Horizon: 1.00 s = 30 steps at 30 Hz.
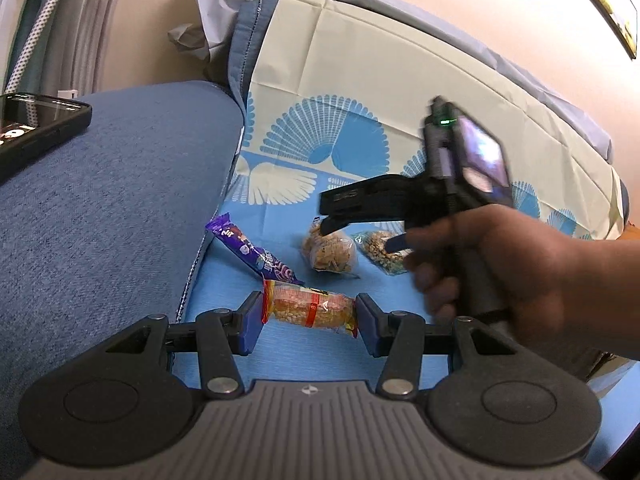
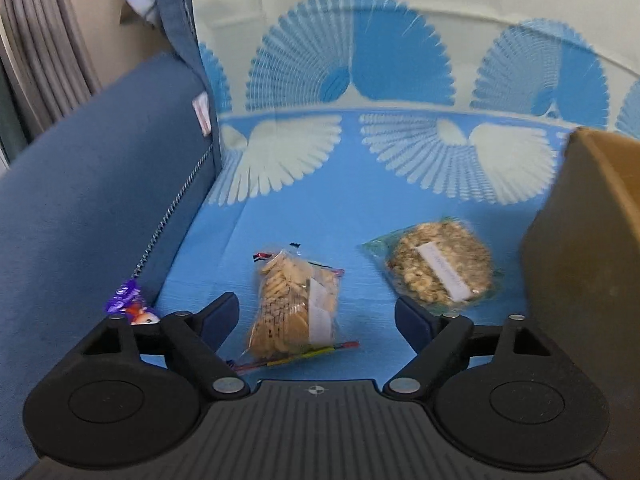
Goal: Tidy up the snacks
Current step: 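Grasp the cookie bag with the right tool while the left tool holds the candy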
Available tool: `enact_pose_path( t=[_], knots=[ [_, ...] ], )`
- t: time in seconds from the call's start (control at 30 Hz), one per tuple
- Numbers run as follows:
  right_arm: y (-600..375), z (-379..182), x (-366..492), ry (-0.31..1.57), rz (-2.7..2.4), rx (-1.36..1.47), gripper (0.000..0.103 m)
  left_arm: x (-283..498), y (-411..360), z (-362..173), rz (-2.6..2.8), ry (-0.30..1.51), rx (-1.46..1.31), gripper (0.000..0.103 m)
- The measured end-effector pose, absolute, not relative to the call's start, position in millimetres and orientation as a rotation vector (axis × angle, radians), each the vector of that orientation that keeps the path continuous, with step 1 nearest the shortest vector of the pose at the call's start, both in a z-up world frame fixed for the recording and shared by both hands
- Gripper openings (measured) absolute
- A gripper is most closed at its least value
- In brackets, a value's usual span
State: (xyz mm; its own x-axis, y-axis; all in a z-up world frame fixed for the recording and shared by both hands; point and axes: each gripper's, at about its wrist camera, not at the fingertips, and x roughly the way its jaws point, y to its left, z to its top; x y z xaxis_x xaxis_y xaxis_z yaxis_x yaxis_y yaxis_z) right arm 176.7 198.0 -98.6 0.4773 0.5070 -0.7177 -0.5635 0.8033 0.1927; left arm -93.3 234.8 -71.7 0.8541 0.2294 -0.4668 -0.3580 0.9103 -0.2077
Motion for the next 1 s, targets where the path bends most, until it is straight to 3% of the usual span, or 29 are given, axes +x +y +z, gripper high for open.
enact_pose_path(
  t=[0.3,0.37,0.47,1.0],
  knots=[
    [232,-122,183,0.879,0.681,-0.144,0.084,-96,239,-74,0.314,0.444,-0.322,0.054],
    [234,-126,183,0.890,0.673,-0.155,0.065,-96,239,-74,0.312,0.445,-0.318,0.054],
    [227,-128,180,0.875,0.666,-0.153,0.051,-95,240,-74,0.311,0.452,-0.319,0.054],
    [112,-57,102,0.779,0.754,-0.128,0.047,-90,240,-74,0.324,0.486,-0.315,0.054]
  ],
)
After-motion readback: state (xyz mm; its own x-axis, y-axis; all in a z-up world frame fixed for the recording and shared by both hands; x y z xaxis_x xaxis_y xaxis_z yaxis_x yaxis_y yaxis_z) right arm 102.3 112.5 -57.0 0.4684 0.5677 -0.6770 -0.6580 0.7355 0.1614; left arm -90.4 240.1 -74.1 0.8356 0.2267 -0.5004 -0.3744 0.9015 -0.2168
